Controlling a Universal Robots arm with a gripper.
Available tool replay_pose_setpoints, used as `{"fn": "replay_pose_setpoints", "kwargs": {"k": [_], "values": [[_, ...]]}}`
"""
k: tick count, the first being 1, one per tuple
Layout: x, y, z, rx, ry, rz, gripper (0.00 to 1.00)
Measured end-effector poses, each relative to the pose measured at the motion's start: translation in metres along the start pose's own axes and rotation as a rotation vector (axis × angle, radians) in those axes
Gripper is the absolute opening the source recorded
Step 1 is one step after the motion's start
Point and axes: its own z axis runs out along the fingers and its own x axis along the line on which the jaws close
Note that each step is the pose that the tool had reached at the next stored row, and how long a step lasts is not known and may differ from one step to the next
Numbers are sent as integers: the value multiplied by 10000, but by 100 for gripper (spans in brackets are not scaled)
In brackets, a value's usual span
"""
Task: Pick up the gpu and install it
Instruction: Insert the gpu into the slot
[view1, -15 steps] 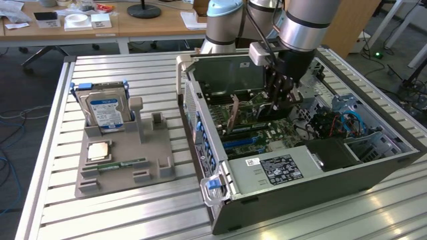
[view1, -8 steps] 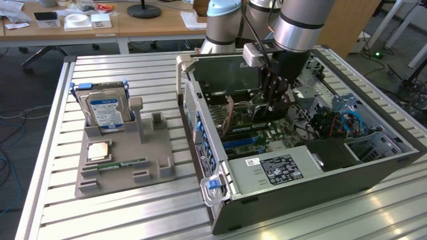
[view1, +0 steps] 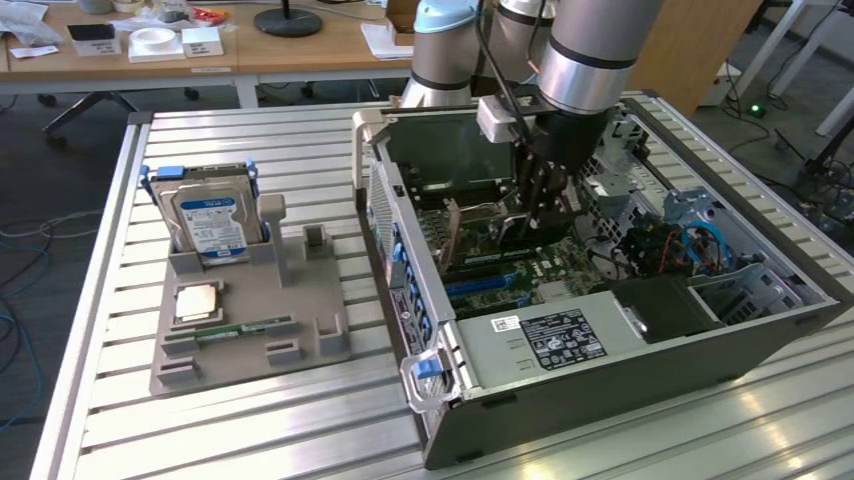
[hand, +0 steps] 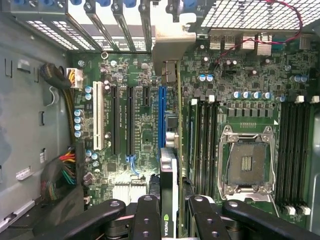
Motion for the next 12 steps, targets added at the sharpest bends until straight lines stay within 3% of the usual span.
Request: {"fn": "replay_pose_setpoints", "kwargs": {"k": [12], "values": [[2,23,98,23,-3,-1,27]]}}
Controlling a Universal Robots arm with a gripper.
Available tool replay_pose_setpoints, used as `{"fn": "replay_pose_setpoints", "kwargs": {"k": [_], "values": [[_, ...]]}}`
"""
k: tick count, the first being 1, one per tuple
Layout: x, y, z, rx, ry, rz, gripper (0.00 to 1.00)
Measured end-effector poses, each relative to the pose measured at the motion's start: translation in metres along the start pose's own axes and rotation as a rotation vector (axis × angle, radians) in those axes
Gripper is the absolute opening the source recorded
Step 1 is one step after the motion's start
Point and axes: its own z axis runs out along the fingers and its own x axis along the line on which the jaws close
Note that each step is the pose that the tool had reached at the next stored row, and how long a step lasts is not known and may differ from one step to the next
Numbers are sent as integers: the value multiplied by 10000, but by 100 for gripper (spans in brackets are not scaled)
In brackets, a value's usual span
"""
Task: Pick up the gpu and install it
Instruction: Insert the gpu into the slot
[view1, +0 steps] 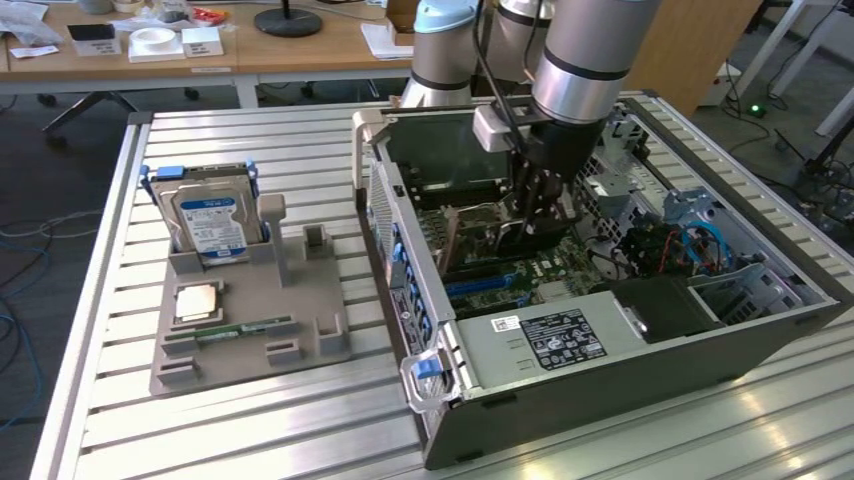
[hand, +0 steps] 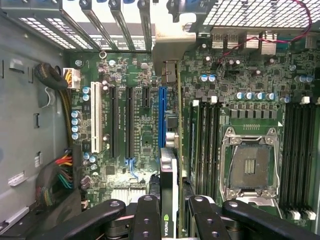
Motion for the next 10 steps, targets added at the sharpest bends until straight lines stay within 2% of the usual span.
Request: {"fn": "replay_pose_setpoints", "kwargs": {"k": [10], "values": [[2,14,48,1,1,-2,27]]}}
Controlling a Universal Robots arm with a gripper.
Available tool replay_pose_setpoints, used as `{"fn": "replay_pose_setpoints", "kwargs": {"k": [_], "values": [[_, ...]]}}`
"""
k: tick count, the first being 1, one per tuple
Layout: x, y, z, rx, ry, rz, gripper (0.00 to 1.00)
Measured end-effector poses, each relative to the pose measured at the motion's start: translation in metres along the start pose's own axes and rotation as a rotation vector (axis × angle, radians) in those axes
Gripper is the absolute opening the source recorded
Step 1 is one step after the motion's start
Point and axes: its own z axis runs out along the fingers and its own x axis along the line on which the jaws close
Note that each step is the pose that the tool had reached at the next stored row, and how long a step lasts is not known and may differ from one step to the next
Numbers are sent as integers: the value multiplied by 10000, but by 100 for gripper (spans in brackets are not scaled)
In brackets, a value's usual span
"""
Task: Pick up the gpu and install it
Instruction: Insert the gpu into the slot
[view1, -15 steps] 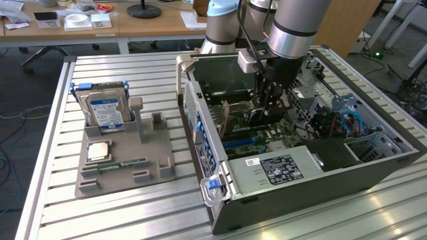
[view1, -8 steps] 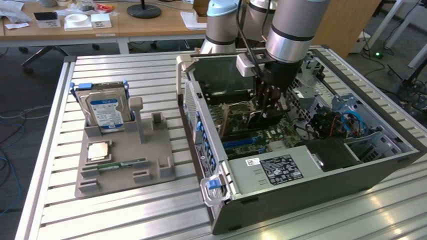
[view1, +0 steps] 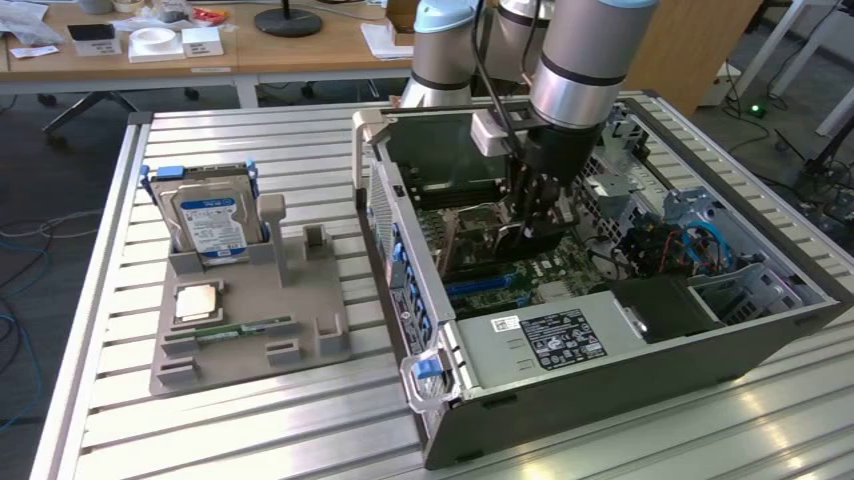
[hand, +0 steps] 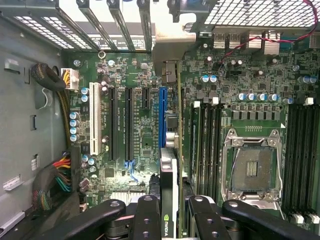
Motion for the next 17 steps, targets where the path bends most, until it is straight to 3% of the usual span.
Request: {"fn": "replay_pose_setpoints", "kwargs": {"k": [17], "values": [[42,30,47,-1,1,-2,27]]}}
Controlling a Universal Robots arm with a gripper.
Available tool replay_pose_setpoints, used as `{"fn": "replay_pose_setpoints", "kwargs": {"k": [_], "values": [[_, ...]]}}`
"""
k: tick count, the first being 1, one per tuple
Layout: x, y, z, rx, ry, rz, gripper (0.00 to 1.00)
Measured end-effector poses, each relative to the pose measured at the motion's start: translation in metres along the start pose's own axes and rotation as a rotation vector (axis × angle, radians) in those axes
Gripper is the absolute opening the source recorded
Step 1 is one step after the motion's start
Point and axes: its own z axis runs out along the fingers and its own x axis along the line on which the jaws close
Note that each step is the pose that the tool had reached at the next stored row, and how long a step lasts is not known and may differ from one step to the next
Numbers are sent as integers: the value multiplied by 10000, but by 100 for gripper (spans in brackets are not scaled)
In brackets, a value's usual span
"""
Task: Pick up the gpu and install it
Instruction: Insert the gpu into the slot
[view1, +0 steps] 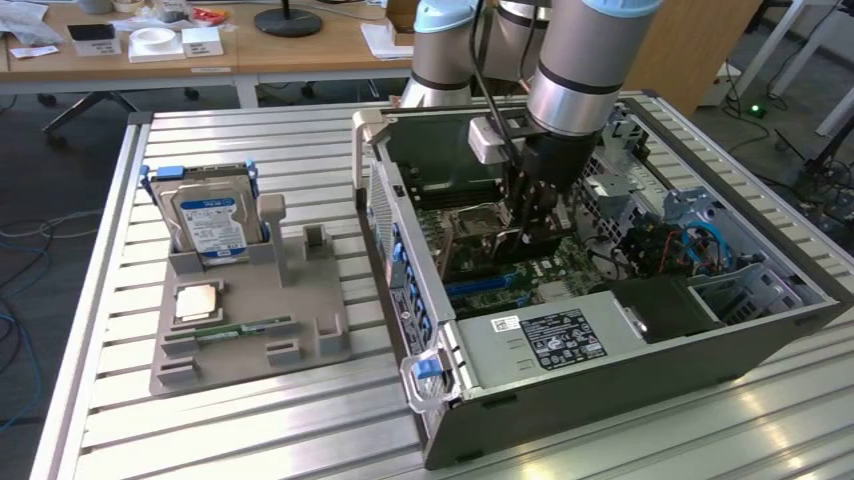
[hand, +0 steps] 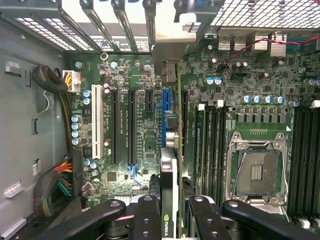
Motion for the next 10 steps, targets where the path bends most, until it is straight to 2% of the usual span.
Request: {"fn": "replay_pose_setpoints", "kwargs": {"k": [10], "values": [[0,63,14,32,-4,1,27]]}}
